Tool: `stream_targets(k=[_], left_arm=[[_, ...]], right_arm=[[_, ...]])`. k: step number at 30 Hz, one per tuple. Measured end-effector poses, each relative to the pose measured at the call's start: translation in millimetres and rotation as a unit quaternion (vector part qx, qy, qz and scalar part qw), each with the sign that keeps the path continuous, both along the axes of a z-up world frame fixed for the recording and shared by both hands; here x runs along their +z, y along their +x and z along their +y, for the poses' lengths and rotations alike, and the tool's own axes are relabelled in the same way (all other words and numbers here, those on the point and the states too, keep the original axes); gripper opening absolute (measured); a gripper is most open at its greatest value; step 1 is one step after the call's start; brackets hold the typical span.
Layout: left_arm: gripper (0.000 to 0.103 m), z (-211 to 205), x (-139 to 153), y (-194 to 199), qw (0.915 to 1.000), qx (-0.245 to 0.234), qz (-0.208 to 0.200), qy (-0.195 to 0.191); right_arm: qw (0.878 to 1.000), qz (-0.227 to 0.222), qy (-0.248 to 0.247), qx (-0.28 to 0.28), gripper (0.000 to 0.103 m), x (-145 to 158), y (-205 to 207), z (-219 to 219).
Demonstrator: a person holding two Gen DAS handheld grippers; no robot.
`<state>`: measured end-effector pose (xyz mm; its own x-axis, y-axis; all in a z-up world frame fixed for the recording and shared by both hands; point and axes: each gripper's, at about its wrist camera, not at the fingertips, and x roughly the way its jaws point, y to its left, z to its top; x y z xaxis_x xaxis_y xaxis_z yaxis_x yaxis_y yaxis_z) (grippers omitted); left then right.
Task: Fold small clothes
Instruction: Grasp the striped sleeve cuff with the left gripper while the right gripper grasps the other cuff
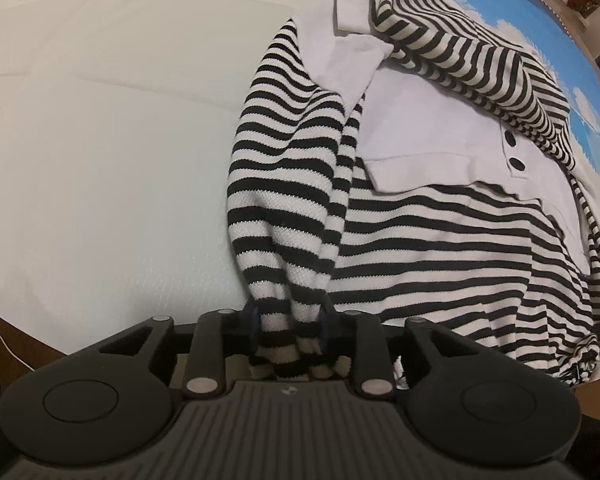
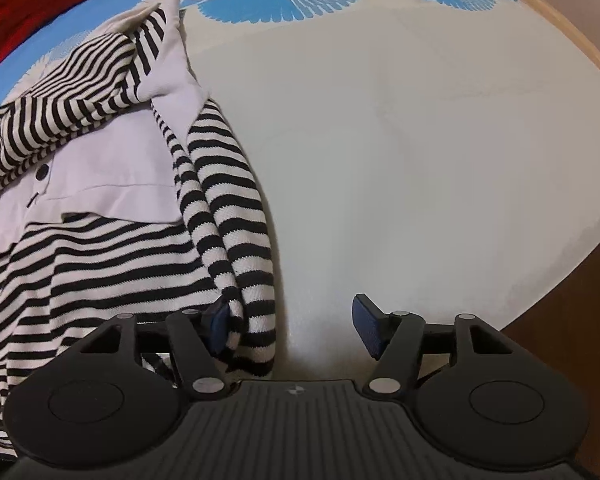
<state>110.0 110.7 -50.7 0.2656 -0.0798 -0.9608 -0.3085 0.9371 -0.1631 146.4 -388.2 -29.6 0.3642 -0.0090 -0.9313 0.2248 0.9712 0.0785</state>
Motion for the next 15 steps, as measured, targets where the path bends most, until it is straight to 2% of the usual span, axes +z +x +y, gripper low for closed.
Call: stream_targets(k=[9, 15], left_arm=[[0.03, 2.5, 3.6, -1.4, 0.9999, 0.006, -0.011, -0.002], [0.032, 1.3, 5.1, -2.5, 0.9999, 0.004, -0.014, 0.004]], right_arm=[[1.0, -0.022, -0.01, -0.009, 0.065, 6.3, -0.8, -3.5], [0.997, -0.068, -0.035, 0.008, 0.065, 20.3, -3.1, 1.4]])
